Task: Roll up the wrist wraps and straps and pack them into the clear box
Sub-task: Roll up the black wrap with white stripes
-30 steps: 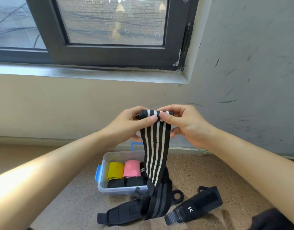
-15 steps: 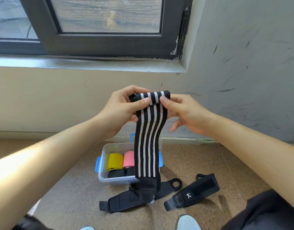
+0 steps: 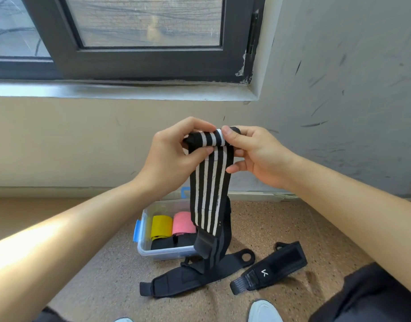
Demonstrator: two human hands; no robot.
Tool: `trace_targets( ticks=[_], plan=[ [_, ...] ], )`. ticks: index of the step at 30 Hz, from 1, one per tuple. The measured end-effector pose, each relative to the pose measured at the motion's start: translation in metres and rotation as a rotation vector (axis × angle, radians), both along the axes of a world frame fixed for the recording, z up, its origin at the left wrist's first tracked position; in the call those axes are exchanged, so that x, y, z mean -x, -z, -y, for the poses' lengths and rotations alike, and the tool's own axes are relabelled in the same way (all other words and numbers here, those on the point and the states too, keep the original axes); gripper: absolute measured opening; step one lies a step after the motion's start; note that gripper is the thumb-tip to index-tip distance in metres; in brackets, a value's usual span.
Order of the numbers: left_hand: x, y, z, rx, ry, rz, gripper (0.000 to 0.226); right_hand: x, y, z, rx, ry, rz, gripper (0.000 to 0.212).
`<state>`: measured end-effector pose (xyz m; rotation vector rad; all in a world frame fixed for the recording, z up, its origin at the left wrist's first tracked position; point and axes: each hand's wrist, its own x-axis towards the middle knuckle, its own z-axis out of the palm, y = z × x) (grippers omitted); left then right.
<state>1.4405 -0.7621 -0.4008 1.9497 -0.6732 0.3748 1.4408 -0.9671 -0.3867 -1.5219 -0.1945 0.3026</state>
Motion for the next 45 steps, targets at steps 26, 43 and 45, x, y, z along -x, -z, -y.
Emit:
trace_targets(
  ticks=[26,43,45],
  plan=[
    [-0.005,0.000,-0.004,0.250,0.122,-0.643,0.018,-0.006,0.012,0.008,0.166,0.004,0.163,0.035],
    [-0.006,-0.003,-0.008,0.180,0.069,-0.685,0.042,-0.007,0.011,0.005,0.110,-0.033,0.126,0.026],
    [-0.005,-0.004,-0.008,0.203,0.074,-0.748,0.035,-0.007,0.011,0.005,0.116,-0.030,0.137,0.026]
  ],
)
